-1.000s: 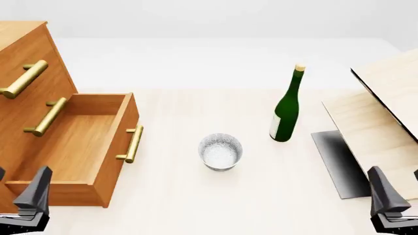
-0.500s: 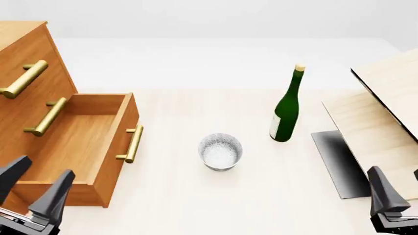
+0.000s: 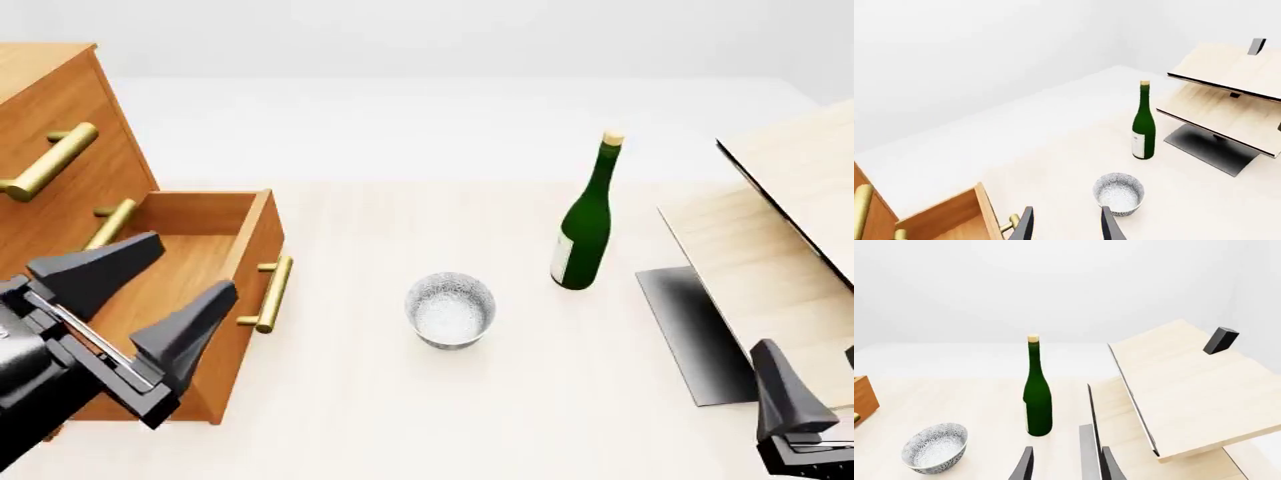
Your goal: Put the bowl in the bottom drawer of the cabinet.
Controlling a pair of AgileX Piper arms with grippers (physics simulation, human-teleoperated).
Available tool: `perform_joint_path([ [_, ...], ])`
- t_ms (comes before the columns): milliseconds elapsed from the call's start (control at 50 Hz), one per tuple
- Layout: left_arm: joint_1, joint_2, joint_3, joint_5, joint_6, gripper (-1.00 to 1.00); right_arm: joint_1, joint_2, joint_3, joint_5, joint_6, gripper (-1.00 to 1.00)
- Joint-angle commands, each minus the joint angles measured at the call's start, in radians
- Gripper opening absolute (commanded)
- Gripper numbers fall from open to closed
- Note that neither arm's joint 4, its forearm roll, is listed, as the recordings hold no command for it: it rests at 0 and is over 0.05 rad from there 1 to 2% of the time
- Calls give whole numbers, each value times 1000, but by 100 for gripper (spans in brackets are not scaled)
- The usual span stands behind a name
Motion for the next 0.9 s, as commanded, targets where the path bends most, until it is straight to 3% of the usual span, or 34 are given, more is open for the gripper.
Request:
perform_joint_path([
  [20,-102,216,-190,8,54,100,0,0,0,0,0,100],
  [360,-172,491,-470,124,75,100,0,0,0,0,0,100],
  [440,-173,569,-515,157,117,100,0,0,0,0,0,100],
  [640,-183,623,-626,231,106,100,0,0,0,0,0,100],
  [900,-247,754,-758,327,24,100,0,0,0,0,0,100],
])
